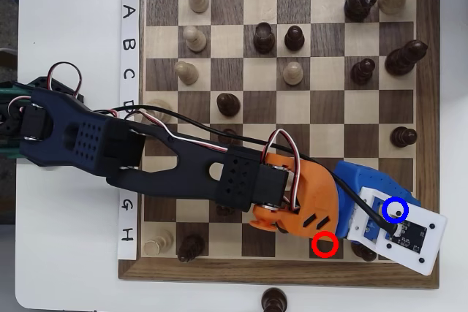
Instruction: Move the piece to destination
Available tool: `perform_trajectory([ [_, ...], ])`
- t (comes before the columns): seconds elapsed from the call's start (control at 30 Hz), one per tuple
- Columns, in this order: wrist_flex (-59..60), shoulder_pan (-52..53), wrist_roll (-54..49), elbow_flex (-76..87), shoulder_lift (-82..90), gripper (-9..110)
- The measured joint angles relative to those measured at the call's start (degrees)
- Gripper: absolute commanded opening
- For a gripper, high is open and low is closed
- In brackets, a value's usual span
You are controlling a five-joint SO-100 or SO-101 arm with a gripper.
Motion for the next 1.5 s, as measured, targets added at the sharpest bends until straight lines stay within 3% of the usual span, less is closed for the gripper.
perform_trajectory([
  [0.87,-0.44,0.0,-2.2,0.0,-3.16,7],
  [1.13,-0.53,0.0,-4.31,0.0,-3.16,30],
  [1.5,-0.53,0.0,-4.31,0.0,-3.16,32],
])
